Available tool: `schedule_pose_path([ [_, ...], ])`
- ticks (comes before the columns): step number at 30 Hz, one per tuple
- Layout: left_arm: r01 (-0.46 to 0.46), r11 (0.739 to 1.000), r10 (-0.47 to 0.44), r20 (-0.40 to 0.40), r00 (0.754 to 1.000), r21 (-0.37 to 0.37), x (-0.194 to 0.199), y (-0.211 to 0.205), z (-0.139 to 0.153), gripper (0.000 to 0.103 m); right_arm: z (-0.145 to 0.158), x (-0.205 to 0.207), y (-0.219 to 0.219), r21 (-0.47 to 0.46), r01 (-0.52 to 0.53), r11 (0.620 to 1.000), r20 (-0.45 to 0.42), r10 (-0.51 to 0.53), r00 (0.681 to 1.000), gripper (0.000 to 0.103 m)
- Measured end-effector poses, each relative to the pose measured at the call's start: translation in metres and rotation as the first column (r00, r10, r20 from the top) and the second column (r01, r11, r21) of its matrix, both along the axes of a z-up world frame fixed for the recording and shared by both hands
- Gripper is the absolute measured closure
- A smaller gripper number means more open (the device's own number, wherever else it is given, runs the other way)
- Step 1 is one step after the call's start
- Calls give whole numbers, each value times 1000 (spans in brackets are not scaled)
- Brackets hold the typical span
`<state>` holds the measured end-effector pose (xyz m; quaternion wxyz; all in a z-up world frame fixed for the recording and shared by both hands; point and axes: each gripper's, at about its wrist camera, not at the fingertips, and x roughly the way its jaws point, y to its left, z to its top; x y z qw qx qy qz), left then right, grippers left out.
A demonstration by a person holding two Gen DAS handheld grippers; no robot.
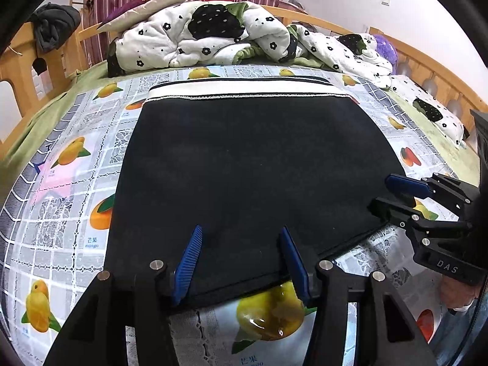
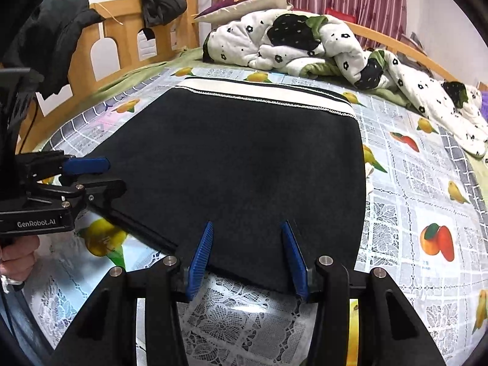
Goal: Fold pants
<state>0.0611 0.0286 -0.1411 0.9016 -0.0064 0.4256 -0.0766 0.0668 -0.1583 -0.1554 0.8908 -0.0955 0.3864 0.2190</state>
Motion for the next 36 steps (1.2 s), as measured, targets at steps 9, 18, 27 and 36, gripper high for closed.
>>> schedule_pose_path([
  [9,10,998,-11,18,1000,56,-4,-10,-2,48,3,-4,-2,7,33,999,14,-33,999,56],
  [18,5,999,-5,19,1000,42,-7,-8,1,48,7,1,-8,46,33,998,14,-33,999,56],
  [27,-16,999,16,20,1000,30,-10,-2,6,48,14,13,-32,129,124,984,-7,-124,992,56],
  [36,-23,999,22,20,1000,40,-11,-2,7,48,12,13,-38,139,144,980,-14,-144,990,56],
])
